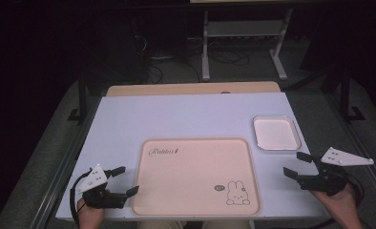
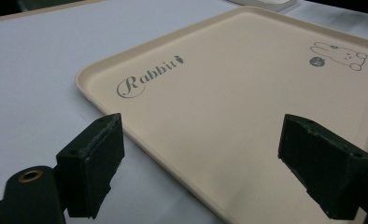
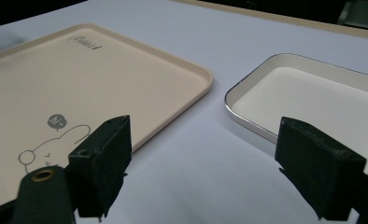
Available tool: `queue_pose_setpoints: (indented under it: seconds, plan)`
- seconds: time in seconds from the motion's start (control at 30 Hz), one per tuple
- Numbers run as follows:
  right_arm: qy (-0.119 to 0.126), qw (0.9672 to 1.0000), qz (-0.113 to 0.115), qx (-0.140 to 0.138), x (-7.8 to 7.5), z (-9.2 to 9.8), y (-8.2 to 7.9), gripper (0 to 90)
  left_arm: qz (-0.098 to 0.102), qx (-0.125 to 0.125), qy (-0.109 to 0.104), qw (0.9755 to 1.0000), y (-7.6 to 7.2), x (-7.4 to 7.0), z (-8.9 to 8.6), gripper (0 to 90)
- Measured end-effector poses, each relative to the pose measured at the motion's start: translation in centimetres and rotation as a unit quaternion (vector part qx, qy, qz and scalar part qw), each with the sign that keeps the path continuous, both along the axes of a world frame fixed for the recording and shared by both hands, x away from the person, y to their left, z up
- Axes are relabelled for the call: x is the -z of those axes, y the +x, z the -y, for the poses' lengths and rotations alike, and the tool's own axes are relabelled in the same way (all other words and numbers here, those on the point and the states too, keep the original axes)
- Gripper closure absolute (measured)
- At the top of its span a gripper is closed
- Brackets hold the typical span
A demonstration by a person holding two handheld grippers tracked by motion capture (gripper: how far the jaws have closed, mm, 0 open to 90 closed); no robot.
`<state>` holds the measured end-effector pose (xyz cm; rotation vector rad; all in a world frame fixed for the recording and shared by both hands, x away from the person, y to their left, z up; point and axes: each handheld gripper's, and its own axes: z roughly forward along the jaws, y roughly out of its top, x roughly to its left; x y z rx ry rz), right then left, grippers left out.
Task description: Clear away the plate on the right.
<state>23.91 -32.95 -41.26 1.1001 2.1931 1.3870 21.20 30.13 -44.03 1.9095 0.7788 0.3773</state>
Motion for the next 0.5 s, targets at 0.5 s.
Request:
queue_pose_setpoints:
  seconds: [0.5]
  plan:
    - [-0.009, 0.9995, -0.021, 0.021, 0.2, 2.0, 1.6, 18.3, 0.001, -0.001, -0.001, 1.0, 0.1, -0.1, -0.2, 14.0]
